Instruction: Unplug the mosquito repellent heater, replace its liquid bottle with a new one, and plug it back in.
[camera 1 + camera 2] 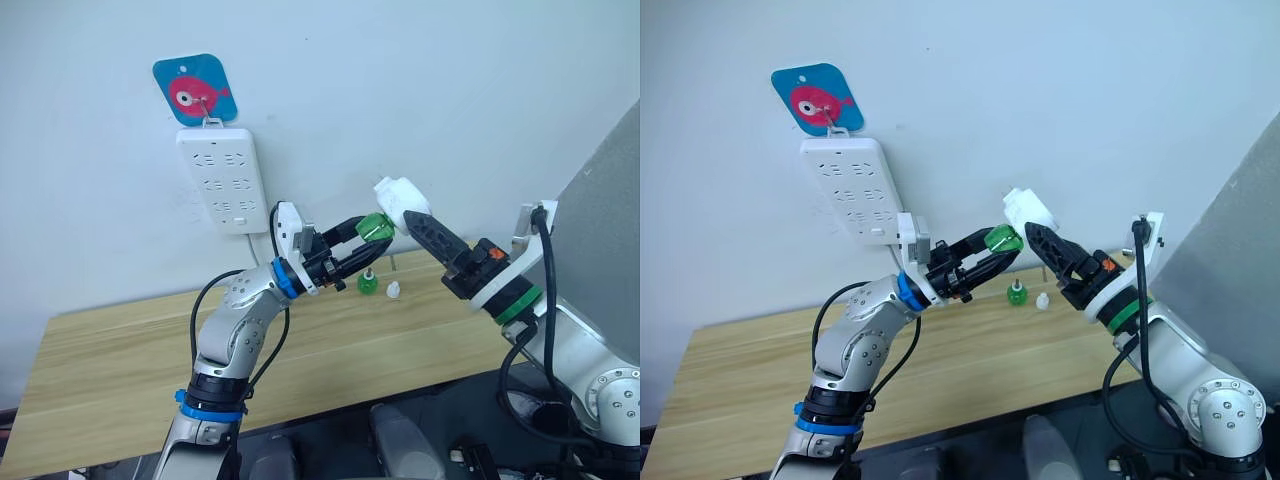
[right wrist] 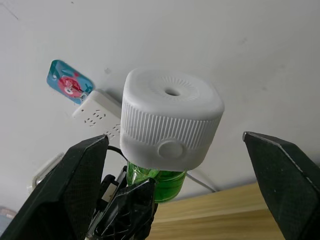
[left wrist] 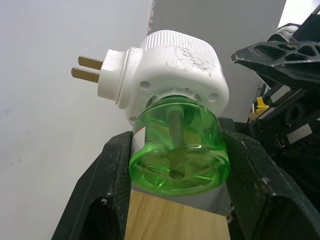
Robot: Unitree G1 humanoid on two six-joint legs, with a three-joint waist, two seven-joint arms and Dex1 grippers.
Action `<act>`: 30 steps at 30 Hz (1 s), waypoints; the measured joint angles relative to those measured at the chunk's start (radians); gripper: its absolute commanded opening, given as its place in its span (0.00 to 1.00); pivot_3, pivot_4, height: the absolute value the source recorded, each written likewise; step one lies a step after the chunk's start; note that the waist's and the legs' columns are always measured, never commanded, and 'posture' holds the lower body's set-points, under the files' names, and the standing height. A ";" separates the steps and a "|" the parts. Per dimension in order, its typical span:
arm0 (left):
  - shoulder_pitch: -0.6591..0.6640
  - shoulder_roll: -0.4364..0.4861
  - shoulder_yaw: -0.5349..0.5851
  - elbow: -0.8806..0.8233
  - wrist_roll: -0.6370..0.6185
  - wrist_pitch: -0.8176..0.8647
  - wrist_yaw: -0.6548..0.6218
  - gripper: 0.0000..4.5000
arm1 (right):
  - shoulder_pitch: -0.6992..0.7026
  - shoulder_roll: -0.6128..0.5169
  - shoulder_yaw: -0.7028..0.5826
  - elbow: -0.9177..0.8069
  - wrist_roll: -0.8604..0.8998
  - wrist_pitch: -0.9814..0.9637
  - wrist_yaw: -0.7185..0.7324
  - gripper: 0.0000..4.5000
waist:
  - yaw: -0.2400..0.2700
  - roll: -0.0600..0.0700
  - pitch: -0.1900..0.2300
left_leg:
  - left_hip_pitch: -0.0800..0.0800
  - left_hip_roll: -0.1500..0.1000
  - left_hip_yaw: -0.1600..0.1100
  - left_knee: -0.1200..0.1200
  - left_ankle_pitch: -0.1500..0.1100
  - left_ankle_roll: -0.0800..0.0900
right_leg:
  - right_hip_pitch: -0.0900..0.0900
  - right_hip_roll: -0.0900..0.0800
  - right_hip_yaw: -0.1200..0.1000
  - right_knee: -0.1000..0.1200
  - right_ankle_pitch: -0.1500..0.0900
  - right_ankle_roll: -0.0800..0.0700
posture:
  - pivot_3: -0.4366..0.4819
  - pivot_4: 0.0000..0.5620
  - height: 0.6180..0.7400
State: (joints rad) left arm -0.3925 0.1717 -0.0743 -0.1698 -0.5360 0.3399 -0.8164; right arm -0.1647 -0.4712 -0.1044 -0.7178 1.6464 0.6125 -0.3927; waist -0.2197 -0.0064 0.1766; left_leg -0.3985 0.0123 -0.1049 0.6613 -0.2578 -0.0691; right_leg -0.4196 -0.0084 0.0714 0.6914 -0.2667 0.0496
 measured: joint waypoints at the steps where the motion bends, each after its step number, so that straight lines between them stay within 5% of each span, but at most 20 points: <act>1: -0.001 0.000 0.000 0.000 -0.002 0.000 0.000 0.50 | 0.000 0.009 0.010 0.002 -0.018 -0.004 0.009 1.00 | 0.000 0.000 -0.001 | 0.000 0.000 0.000 0.000 0.000 0.000 | 0.000 0.000 0.000 0.000 0.000 0.000 | 0.14 0.19 0.83; 28: -0.002 -0.009 0.002 -0.022 -0.054 0.019 0.040 0.50 | -0.165 0.168 0.068 0.134 -0.151 -0.037 0.085 1.00 | -0.003 0.004 -0.011 | 0.000 0.000 0.000 0.000 0.000 0.000 | 0.000 0.000 0.000 -0.001 0.003 -0.004 | 0.14 0.19 0.83; 30: -0.002 -0.008 0.001 -0.024 -0.054 0.016 0.039 0.50 | -0.166 0.172 0.068 0.136 -0.157 -0.037 0.079 0.86 | -0.003 0.004 -0.011 | 0.000 0.000 0.000 0.000 0.000 0.000 | 0.000 0.000 0.000 -0.001 0.003 -0.004 | 0.14 0.19 0.83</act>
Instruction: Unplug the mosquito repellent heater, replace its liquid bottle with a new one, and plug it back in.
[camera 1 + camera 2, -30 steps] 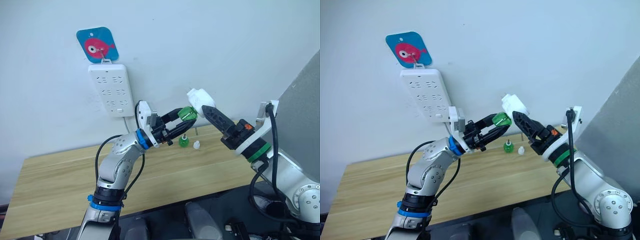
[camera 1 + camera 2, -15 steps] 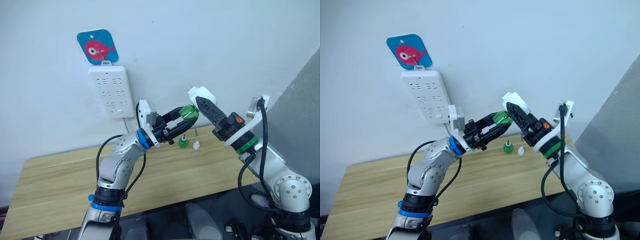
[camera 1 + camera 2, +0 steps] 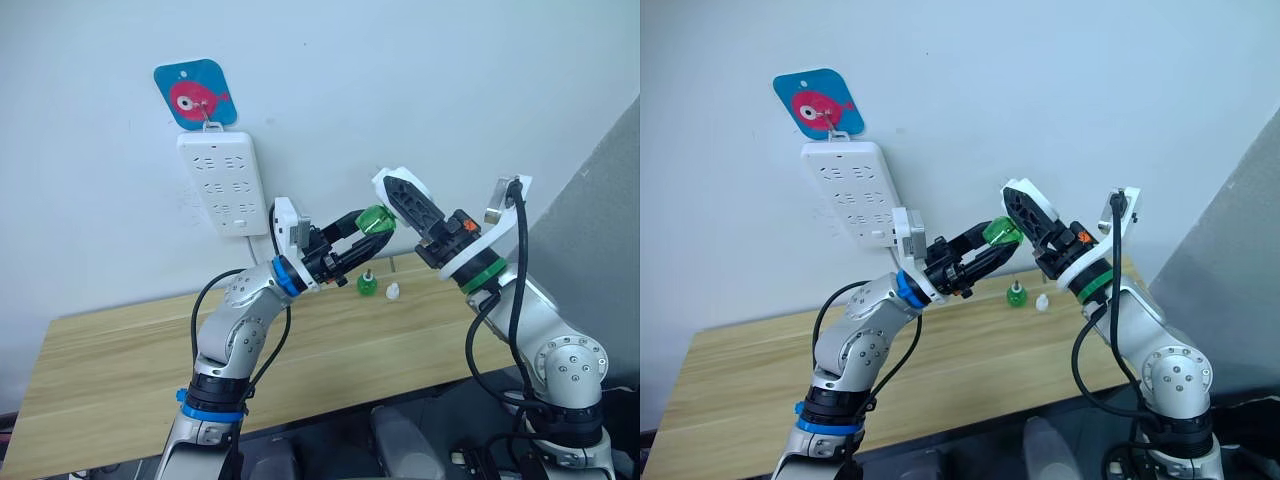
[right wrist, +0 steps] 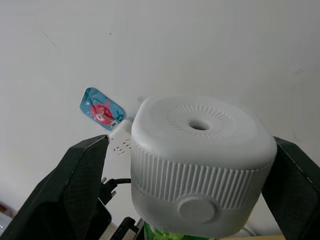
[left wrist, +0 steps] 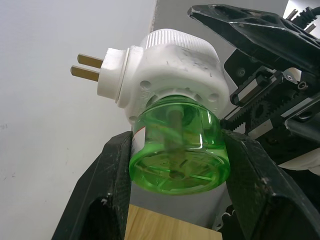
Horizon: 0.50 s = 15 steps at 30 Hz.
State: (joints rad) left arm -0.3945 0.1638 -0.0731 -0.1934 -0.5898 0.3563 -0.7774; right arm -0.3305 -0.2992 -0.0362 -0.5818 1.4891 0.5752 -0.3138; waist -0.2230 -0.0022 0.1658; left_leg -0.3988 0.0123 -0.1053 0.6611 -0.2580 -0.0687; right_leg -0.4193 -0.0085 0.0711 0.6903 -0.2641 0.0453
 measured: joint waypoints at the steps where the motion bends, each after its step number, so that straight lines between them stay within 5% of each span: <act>1: 0.000 0.000 0.000 -0.003 0.000 -0.002 -0.001 0.50 | 0.000 0.002 -0.001 0.002 -0.004 0.000 -0.002 0.80 | 0.000 0.000 0.000 | 0.000 0.000 0.000 0.000 0.000 0.000 | 0.000 0.000 0.000 0.000 0.000 0.000 | 0.14 0.19 0.83; 3: 0.000 0.002 -0.001 -0.005 0.000 -0.009 -0.001 0.50 | -0.004 0.005 -0.001 0.004 -0.005 -0.001 -0.003 0.66 | 0.000 0.000 0.000 | 0.000 0.000 0.000 0.000 0.000 0.000 | 0.000 0.000 0.000 0.000 0.000 0.000 | 0.14 0.19 0.83; 14: 0.000 0.018 -0.006 -0.008 -0.018 0.009 -0.002 0.50 | -0.005 0.007 0.001 0.008 -0.006 0.005 -0.002 0.66 | -0.001 0.000 0.000 | 0.000 0.000 0.000 0.000 0.000 0.000 | 0.000 0.000 0.000 0.000 0.000 0.000 | 0.15 0.19 0.83; 15: 0.000 0.024 -0.005 -0.009 -0.027 0.020 -0.002 0.66 | -0.005 0.006 0.001 0.008 -0.006 0.009 -0.001 0.66 | -0.001 0.000 0.000 | 0.000 0.000 0.000 0.000 0.000 0.000 | 0.000 0.000 0.000 0.000 0.000 0.000 | 0.15 0.18 0.83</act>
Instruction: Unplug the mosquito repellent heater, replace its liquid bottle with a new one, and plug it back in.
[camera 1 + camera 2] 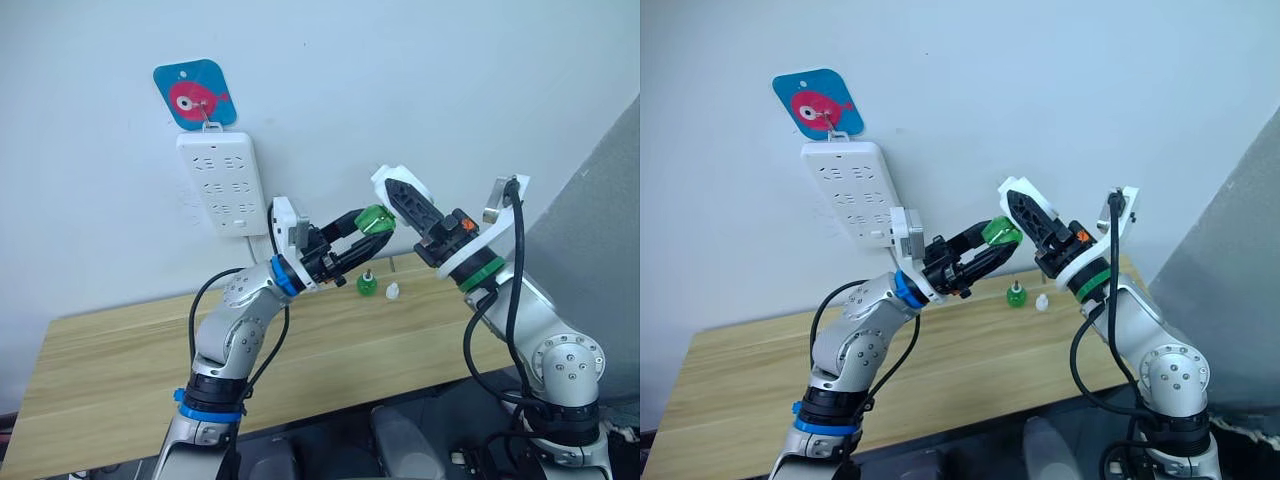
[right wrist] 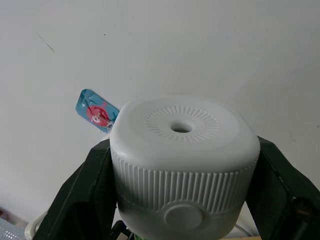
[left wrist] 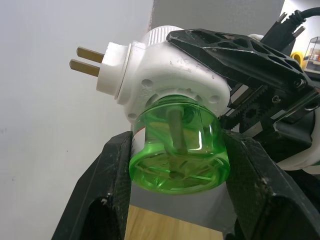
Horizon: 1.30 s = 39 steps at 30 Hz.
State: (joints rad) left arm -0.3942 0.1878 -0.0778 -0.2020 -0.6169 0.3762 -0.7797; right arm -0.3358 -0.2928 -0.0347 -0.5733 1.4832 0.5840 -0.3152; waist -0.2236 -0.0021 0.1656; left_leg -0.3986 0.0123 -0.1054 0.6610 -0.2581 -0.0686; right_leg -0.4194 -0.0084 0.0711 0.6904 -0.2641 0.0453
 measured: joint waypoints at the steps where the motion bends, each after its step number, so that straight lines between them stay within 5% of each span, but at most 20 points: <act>1: 0.000 0.010 0.000 0.001 0.000 0.010 -0.002 0.73 | 0.000 0.000 0.002 0.000 0.000 0.003 0.003 0.66 | 0.000 0.000 0.000 | 0.000 0.000 0.000 0.000 0.000 0.000 | 0.000 0.000 0.000 0.000 0.000 0.000 | 0.15 0.18 0.83; 5: -0.001 0.021 -0.009 0.011 0.001 0.026 -0.016 1.00 | -0.006 0.000 0.002 0.000 0.001 0.003 0.008 0.66 | 0.000 0.000 -0.001 | 0.000 0.000 0.000 0.000 0.000 0.000 | 0.000 0.000 0.000 0.000 0.000 0.000 | 0.15 0.18 0.83; 15: 0.037 0.304 0.061 0.025 0.003 0.074 -0.152 1.00 | -0.010 -0.115 -0.024 0.000 -0.024 0.035 0.046 0.66 | -0.003 0.000 -0.001 | 0.000 0.000 0.000 -0.001 0.000 0.000 | 0.000 0.000 -0.001 0.000 0.000 0.000 | 0.19 0.19 0.83; 29: 0.303 0.562 0.455 -0.008 -0.050 0.122 -0.152 1.00 | -0.124 -0.366 0.058 -0.095 -0.301 0.182 0.297 0.66 | 0.015 0.000 -0.001 | 0.000 0.002 -0.001 -0.001 -0.002 0.003 | -0.001 0.000 -0.001 -0.001 -0.001 0.000 | 0.28 0.21 0.83; 39: 0.171 0.656 0.535 0.263 0.023 0.061 -0.151 1.00 | -0.170 -0.392 0.148 -0.123 -0.479 0.211 0.512 0.66 | 0.069 -0.003 -0.002 | 0.000 0.001 -0.001 0.000 -0.002 0.003 | 0.000 0.000 -0.002 -0.002 0.000 0.000 | 0.30 0.21 0.83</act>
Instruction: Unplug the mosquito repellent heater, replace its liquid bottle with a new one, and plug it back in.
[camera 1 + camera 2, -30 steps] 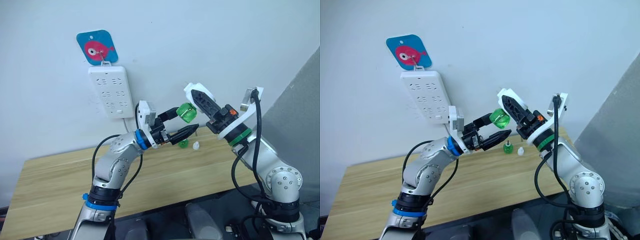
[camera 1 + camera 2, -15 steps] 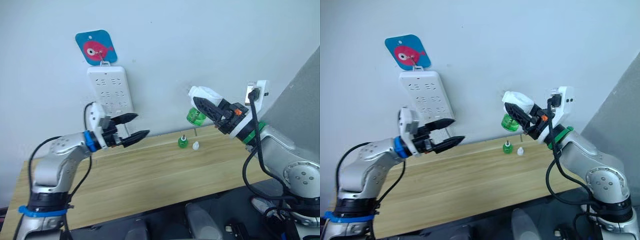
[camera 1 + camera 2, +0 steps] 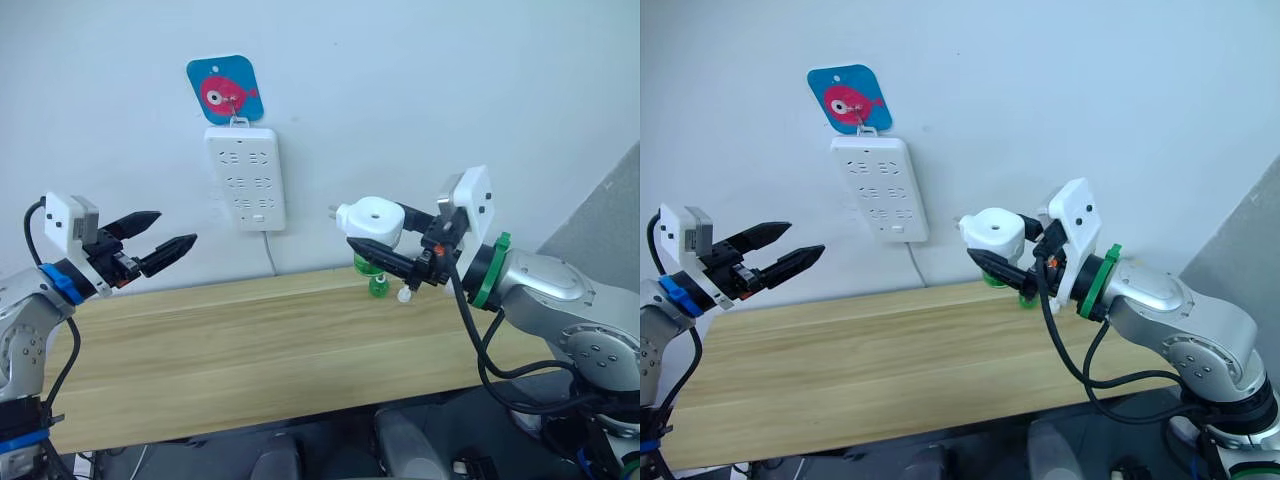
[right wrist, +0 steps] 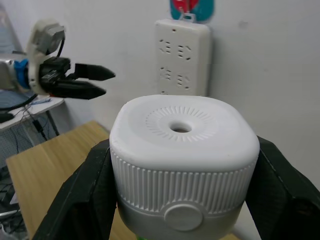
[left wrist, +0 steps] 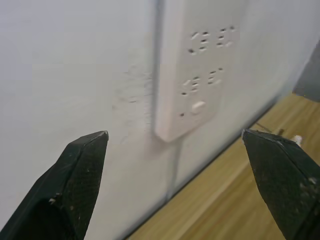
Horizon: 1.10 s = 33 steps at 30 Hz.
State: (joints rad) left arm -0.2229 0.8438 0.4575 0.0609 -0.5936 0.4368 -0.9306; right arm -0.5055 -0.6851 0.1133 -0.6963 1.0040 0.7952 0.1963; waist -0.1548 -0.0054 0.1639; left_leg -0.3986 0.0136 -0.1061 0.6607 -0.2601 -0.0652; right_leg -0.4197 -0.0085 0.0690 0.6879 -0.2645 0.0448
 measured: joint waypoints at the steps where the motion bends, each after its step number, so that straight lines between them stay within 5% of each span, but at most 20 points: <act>1: -0.013 0.002 -0.010 0.022 0.011 -0.011 -0.007 1.00 | 0.000 0.000 0.004 0.000 -0.012 0.001 0.009 0.66 | 0.000 0.000 0.000 | 0.000 0.000 0.000 0.000 0.000 0.000 | 0.000 0.000 0.000 0.000 0.000 0.000 | 0.30 0.21 0.83; 11: -0.297 0.003 -0.235 0.333 0.146 -0.106 -0.176 1.00 | -0.032 0.064 0.028 -0.004 -0.074 0.043 0.049 0.66 | -0.003 -0.001 -0.001 | 0.000 0.000 0.000 0.000 0.000 0.000 | -0.001 0.000 -0.001 0.001 0.000 0.000 | 0.26 0.22 0.83; 33: -0.486 -0.090 -0.336 0.555 0.254 -0.187 -0.242 1.00 | -0.026 0.117 0.022 -0.051 -0.082 0.127 0.012 0.66 | -0.024 -0.002 0.000 | 0.000 0.000 -0.003 0.001 0.000 0.000 | 0.000 0.000 -0.003 0.002 0.000 0.000 | 0.19 0.26 0.83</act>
State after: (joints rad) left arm -0.7091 0.7538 0.1220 0.6155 -0.3393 0.2493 -1.1731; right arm -0.5319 -0.5679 0.1356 -0.7472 0.9224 0.9221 0.2085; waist -0.1784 -0.0069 0.1636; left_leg -0.3989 0.0134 -0.1091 0.6616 -0.2600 -0.0652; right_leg -0.4193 -0.0085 0.0661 0.6902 -0.2644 0.0446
